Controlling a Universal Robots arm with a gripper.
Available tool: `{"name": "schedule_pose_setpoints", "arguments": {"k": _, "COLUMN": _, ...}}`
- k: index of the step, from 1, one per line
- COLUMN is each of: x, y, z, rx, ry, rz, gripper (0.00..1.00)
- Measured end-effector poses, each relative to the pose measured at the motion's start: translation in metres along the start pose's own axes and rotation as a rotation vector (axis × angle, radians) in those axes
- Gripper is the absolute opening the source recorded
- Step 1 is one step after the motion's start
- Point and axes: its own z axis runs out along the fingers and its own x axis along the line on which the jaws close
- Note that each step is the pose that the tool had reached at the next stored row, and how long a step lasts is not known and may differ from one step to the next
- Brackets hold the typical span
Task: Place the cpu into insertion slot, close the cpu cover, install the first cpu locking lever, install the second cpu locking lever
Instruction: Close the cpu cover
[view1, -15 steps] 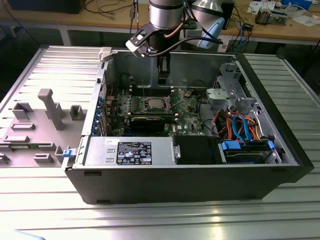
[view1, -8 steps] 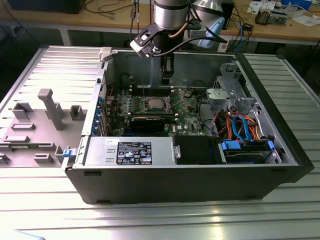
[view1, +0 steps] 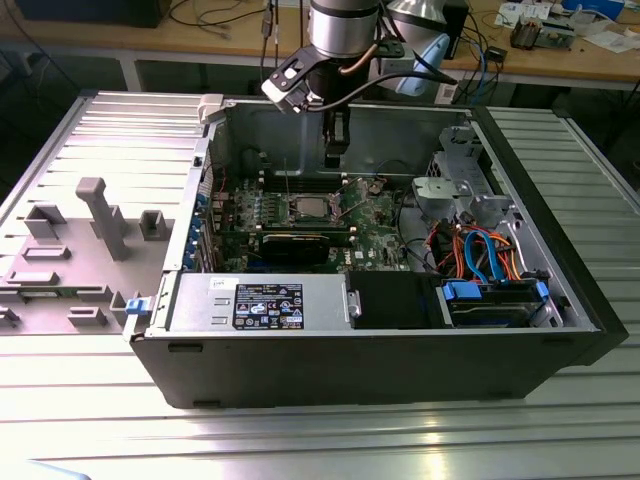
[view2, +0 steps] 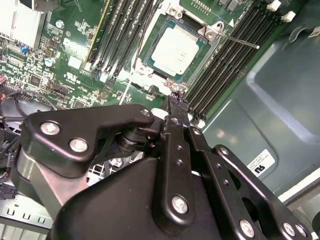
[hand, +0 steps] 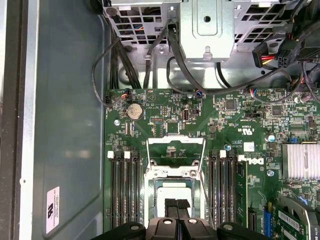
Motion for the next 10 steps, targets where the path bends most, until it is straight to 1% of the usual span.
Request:
{"name": "schedule_pose_setpoints", "arguments": {"k": 2, "x": 0.0, "y": 0.0027, "z": 0.0001, "rx": 0.0003, "ry": -0.0001, "rz": 0.0, "gripper": 0.11}}
{"name": "schedule_pose_setpoints", "arguments": {"k": 4, "x": 0.0, "y": 0.0105, "z": 0.0004, "rx": 0.0006, "ry": 0.0001, "rz": 0.0, "gripper": 0.11}}
{"name": "schedule_pose_setpoints", "arguments": {"k": 6, "x": 0.0, "y": 0.0127, "z": 0.0005, "rx": 0.0006, "ry": 0.0, "rz": 0.0, "gripper": 0.11}}
{"name": "schedule_pose_setpoints", "arguments": {"k": 8, "x": -0.0001, "y": 0.0165, "z": 0.0012, "rx": 0.0007, "ry": -0.0001, "rz": 0.0, "gripper": 0.11}}
{"name": "schedule_pose_setpoints", "arguments": {"k": 10, "x": 0.0, "y": 0.017, "z": 0.0014, "rx": 0.0006, "ry": -0.0001, "rz": 0.0, "gripper": 0.11}}
